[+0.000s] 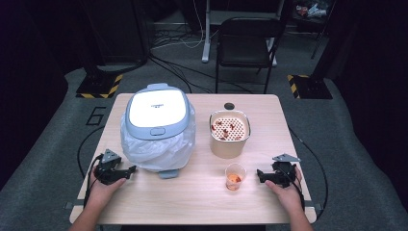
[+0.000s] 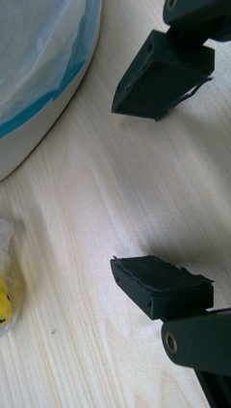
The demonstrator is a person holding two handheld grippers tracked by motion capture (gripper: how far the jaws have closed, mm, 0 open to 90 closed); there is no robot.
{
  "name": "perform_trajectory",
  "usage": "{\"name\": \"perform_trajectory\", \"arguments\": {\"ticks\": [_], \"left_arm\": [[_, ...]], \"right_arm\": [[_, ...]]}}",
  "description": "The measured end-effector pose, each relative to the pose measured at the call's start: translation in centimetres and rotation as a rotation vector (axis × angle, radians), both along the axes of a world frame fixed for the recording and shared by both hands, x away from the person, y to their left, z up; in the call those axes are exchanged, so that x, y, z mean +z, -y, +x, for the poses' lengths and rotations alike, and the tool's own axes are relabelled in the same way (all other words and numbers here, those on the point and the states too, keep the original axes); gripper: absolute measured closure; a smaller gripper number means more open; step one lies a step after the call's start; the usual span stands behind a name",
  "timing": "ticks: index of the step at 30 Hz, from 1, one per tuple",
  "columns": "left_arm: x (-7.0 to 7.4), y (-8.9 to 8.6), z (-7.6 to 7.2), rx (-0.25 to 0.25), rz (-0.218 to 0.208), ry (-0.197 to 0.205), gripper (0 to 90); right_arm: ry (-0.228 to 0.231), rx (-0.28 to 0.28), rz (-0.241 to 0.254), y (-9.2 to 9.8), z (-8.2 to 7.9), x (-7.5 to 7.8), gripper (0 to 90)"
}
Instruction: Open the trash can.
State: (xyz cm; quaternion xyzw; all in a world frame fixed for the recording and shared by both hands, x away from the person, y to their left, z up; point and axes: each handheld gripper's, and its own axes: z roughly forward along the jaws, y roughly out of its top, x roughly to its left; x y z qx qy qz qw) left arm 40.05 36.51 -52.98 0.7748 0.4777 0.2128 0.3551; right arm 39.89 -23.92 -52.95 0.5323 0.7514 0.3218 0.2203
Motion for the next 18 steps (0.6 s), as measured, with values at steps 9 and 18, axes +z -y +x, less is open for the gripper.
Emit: {"name": "perform_trajectory", "arguments": {"ticks": [9,18], "left_arm": [[0.02,0.00,0.01,-0.001,0.008,-0.001,22.8],[-0.02,0.09,-0.10,0.016,-0.006,0.006,22.9]], "right_arm": [[0.000,-0.001,0.000,-0.01,-0.01,0.00,0.0],[0.001,0.000,-0.002,-0.03,-0.03,-0.01,0.0]]}}
